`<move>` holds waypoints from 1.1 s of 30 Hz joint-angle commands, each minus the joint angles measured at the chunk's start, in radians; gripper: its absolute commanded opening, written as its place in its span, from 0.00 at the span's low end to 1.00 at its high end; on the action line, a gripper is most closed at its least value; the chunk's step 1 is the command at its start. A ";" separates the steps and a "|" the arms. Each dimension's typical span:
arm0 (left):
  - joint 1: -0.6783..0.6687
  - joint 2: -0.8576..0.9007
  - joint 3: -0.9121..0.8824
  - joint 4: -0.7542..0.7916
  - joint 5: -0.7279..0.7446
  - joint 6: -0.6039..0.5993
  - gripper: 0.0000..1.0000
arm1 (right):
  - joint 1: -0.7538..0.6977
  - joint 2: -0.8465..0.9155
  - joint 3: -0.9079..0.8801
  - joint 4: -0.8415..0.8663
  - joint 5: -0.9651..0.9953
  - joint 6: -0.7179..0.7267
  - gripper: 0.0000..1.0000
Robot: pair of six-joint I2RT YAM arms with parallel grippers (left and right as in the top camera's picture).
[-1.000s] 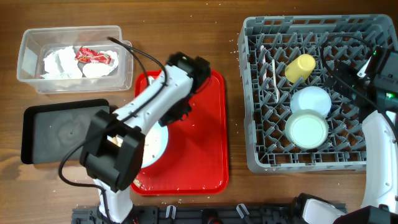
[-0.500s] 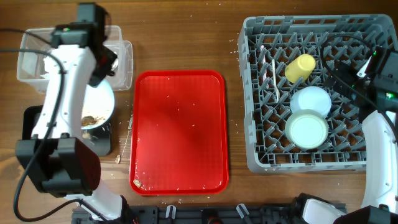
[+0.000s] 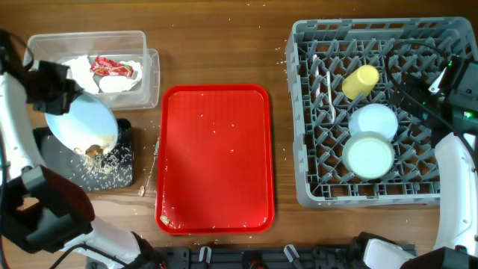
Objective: Sort waste into correct bins and load items into the dishwasher rack
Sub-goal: 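Tilt the plate over the black tray to dump the rice scraps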
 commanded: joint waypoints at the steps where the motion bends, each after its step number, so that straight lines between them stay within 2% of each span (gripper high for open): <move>1: 0.100 -0.020 0.013 -0.042 0.194 0.147 0.04 | -0.002 0.013 0.016 0.000 -0.009 -0.013 1.00; 3: 0.145 -0.020 0.013 -0.124 0.331 0.254 0.04 | -0.002 0.013 0.016 0.000 -0.009 -0.013 1.00; 4: 0.161 -0.020 0.013 -0.132 0.352 0.267 0.04 | -0.002 0.013 0.016 0.000 -0.009 -0.013 1.00; 10: 0.244 -0.018 -0.012 -0.069 0.374 0.297 0.04 | -0.002 0.013 0.016 0.000 -0.009 -0.013 1.00; 11: 0.260 -0.018 -0.039 -0.065 0.432 0.348 0.04 | -0.002 0.013 0.016 0.000 -0.009 -0.013 1.00; 12: 0.271 -0.018 -0.067 -0.058 0.454 0.343 0.04 | -0.002 0.013 0.016 0.000 -0.009 -0.013 1.00; 14: 0.298 -0.018 -0.134 -0.109 0.598 0.366 0.04 | -0.002 0.013 0.016 0.000 -0.009 -0.013 1.00; 15: 0.313 -0.018 -0.165 -0.071 0.631 0.368 0.04 | -0.002 0.013 0.016 0.000 -0.009 -0.013 1.00; 19: 0.373 -0.018 -0.183 -0.086 0.642 0.418 0.04 | -0.002 0.013 0.016 0.000 -0.009 -0.013 1.00; 21: 0.404 -0.018 -0.183 -0.093 0.692 0.454 0.04 | -0.002 0.013 0.016 0.000 -0.009 -0.013 1.00; 22: 0.417 -0.018 -0.183 -0.162 0.705 0.457 0.04 | -0.002 0.013 0.016 0.000 -0.009 -0.013 1.00; 24: 0.425 -0.018 -0.183 -0.112 0.679 0.462 0.04 | -0.002 0.013 0.016 0.000 -0.009 -0.013 1.00; 25: 0.425 -0.021 -0.183 -0.171 0.696 0.498 0.04 | -0.002 0.013 0.016 0.000 -0.009 -0.013 1.00; 26: 0.425 -0.021 -0.183 -0.150 0.695 0.503 0.04 | -0.002 0.013 0.016 0.000 -0.009 -0.013 1.00; 27: 0.426 -0.020 -0.183 -0.217 0.694 0.505 0.04 | -0.002 0.013 0.016 0.000 -0.009 -0.013 1.00; 28: 0.426 -0.026 -0.183 -0.253 0.723 0.559 0.04 | -0.002 0.013 0.016 0.000 -0.009 -0.013 1.00; 29: 0.425 -0.026 -0.183 -0.196 0.709 0.547 0.04 | -0.002 0.013 0.016 0.000 -0.009 -0.013 1.00; 31: 0.428 -0.026 -0.183 -0.263 0.701 0.529 0.04 | -0.002 0.013 0.016 0.000 -0.009 -0.013 1.00; 32: 0.428 -0.026 -0.183 -0.235 0.699 0.529 0.04 | -0.002 0.013 0.016 0.000 -0.009 -0.013 1.00; 33: 0.428 -0.027 -0.183 -0.294 0.703 0.546 0.04 | -0.002 0.013 0.016 0.000 -0.009 -0.013 1.00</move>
